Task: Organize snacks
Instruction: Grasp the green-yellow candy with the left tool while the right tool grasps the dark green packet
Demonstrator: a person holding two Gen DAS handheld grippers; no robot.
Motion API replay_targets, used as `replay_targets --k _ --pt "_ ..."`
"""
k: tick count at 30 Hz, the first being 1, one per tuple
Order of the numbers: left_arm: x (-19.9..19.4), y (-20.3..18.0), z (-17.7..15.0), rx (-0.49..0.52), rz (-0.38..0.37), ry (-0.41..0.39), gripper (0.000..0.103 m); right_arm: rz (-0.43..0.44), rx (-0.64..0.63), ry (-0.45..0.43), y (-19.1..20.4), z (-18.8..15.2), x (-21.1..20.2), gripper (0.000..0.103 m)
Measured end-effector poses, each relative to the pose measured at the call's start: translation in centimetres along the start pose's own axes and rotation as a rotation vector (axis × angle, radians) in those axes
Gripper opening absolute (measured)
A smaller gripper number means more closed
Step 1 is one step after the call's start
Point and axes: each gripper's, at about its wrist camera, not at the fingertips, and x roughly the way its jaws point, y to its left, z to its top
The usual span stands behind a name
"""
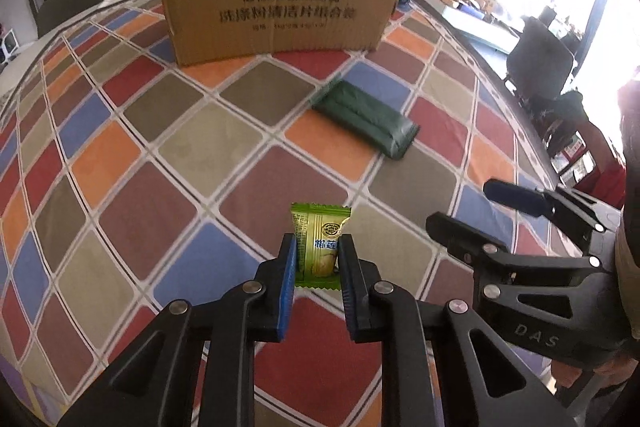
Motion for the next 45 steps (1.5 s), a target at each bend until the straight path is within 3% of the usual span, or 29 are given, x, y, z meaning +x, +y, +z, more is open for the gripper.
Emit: replay_targets --k 7,18,31,38,40,42,45 --pt "-0.3 0.7 2.1 -0.015 0.029 -0.045 0.021 -0.020 -0.141 -0.067 0.3 3.8 0.2 0.069" --pt "0.5 2.1 5.0 -0.051 0.067 -0.072 0.021 0.003 -0.289 -0.024 1.6 7.9 3.0 0.069" --pt "1.7 3.1 6.2 -0.071 0.072 -0.055 0.021 0.001 -0.350 0.076 2.1 10.1 7.2 0.069" --pt "2.1 3.5 6.3 -0.084 0.080 -0.050 0.021 0.031 -0.322 0.098 2.0 10.3 8.4 0.068" --pt "2.2 3.8 6.3 -0.088 0.078 -0.050 0.021 0.041 -0.302 0.099 1.9 10.4 8.5 0.064" --pt "2.2 3.8 6.3 -0.091 0.078 -0.050 0.021 0.050 -0.296 0.090 1.9 10.3 8.4 0.050" --pt "2.2 4.0 6.4 -0.094 0.078 -0.050 0.021 0.058 -0.296 0.086 2.2 10.2 8.2 0.046"
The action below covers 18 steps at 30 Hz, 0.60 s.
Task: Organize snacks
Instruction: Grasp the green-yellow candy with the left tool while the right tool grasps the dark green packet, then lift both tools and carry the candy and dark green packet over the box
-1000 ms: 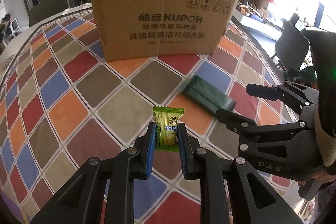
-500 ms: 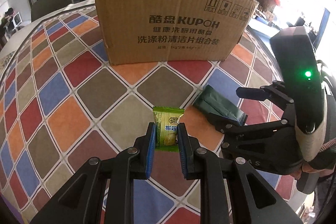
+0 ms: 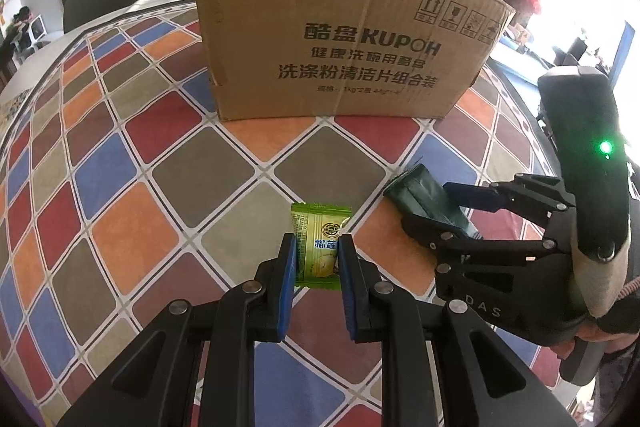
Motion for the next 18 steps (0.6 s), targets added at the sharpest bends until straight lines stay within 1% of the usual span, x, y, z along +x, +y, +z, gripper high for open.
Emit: replay_targets --k 8,15,18 --pt "-0.9 0.2 0.1 -0.001 -0.005 -0.024 0.021 0.010 0.046 -0.027 0.4 -0.2 -1.2 0.045" --pt "-2.8 0.1 0.3 0.006 -0.018 -0.063 0.021 0.009 0.097 -0.076 0.5 -0.4 -4.0 0.045" --pt "-3.7 0.0 0.7 0.009 -0.024 -0.083 0.021 0.002 0.103 -0.111 0.6 -0.2 -5.5 0.045"
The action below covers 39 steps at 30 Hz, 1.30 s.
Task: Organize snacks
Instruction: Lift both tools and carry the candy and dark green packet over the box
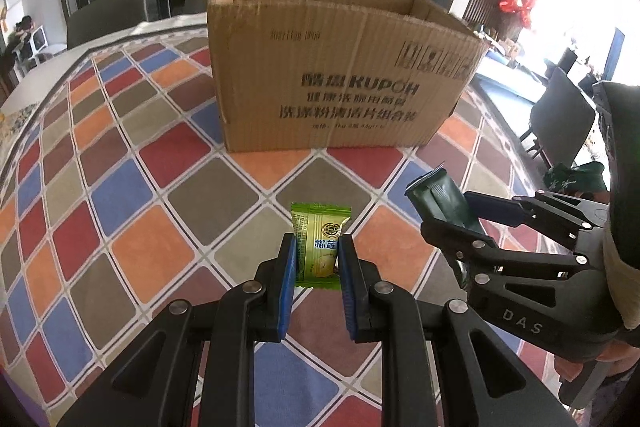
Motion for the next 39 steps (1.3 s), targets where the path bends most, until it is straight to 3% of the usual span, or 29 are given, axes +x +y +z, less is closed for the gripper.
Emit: replay_targets --k 22,39 --pt "-5.7 0.3 6.0 0.015 -0.012 -0.175 0.021 -0.019 0.050 -0.228 0.4 4.3 -8.3 0.045" --pt "-7.6 1.0 13.5 0.059 -0.019 -0.251 0.021 -0.026 0.035 -0.304 0.4 11.2 -10.6 0.045"
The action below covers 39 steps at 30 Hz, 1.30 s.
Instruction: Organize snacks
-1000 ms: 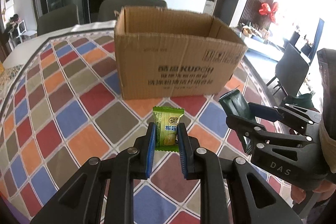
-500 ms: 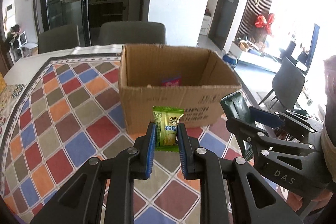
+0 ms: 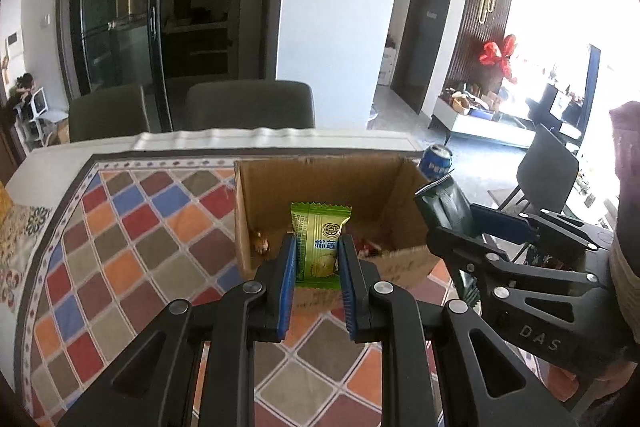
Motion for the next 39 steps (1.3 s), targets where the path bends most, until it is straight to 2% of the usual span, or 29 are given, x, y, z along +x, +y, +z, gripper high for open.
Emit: replay_targets --k 4,9,16,17,19,21,22,28,30,39 --pt "1.1 0.3 1.6 0.012 -0.013 0.007 0.021 0.008 0.024 0.009 -0.8 1.9 0.8 0.045" --pt "3.4 0.9 3.0 -0.024 -0.062 0.066 0.021 0.015 0.041 0.035 -1.6 3.5 2.5 0.045" --pt "6.3 0.9 4.2 -0.025 -0.040 0.116 0.022 -0.011 0.044 0.065 -2.4 4.9 4.7 0.045" --pt "6.6 0.9 4.4 -0.025 -0.030 0.118 0.024 -0.010 0.047 0.070 -2.5 5.1 4.9 0.045" --pt "7.0 1.0 4.7 -0.023 -0.014 0.125 0.036 -0.014 0.054 0.075 -2.8 5.3 5.5 0.046" --pt "7.2 1.1 4.7 -0.018 -0.008 0.127 0.039 -0.041 0.059 0.083 -3.1 5.5 6.0 0.057" --pt "7.3 1.2 4.6 -0.012 0.002 0.131 0.039 -0.056 0.063 0.084 -3.3 5.5 6.2 0.058" --pt "6.2 1.2 3.0 0.007 0.040 0.122 0.043 -0.106 0.058 0.076 -3.5 4.3 5.8 0.062" --pt "5.4 1.0 2.3 0.018 0.058 0.103 0.045 -0.110 0.059 0.072 -3.4 3.9 5.4 0.067" --pt "-0.1 0.2 -0.3 0.041 0.097 -0.004 0.059 -0.126 0.094 0.005 -2.5 0.5 0.8 0.072"
